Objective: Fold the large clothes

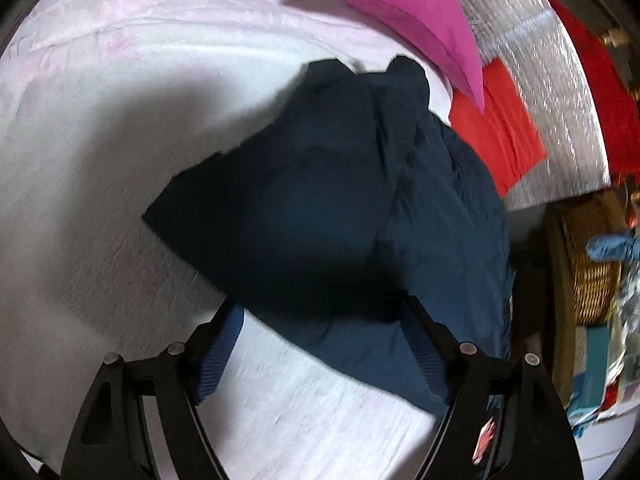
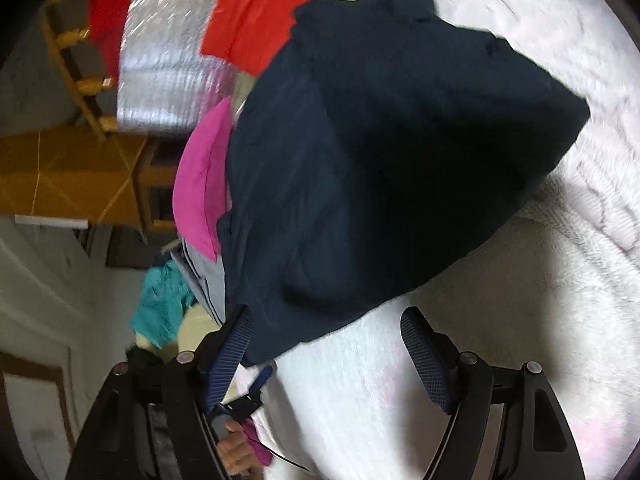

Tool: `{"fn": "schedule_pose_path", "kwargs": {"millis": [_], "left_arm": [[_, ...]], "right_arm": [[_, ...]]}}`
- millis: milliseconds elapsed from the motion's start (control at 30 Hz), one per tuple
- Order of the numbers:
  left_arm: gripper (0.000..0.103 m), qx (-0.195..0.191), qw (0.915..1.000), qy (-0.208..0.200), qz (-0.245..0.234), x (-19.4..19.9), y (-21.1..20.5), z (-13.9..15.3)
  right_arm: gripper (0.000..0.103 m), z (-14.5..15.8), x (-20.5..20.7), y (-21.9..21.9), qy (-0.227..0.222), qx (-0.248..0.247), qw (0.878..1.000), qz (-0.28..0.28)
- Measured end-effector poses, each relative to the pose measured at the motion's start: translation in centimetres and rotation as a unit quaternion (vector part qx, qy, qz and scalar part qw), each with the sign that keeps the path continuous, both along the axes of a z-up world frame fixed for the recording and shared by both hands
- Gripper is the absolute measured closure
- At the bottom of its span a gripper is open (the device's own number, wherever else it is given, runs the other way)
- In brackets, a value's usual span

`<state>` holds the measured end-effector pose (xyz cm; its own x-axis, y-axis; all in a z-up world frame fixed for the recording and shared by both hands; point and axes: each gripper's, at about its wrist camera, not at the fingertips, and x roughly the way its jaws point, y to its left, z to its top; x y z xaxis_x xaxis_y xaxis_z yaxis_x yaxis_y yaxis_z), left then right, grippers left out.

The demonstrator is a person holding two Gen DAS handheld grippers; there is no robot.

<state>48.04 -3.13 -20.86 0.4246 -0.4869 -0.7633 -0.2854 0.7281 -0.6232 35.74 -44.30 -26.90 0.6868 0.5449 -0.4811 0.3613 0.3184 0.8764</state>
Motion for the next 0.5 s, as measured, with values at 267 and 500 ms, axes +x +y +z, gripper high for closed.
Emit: {"fn": "schedule_pose_path", "kwargs": {"millis": [267,500], "left_arm": [[0.018,-0.064,0.9971,0.008,0.041,2.2,0.2,-1.9],[0.018,-0.096,0.9925,-0.001,0.075,2.7,0.8,-2.5]], "right_arm": [[0.02,-1.5,1.7,-1.2,-0.021,0.036,0.997,-0.065],[0.015,-1.5,2.6,-0.9,-0.042,0.038,0.99,-0.126]]}}
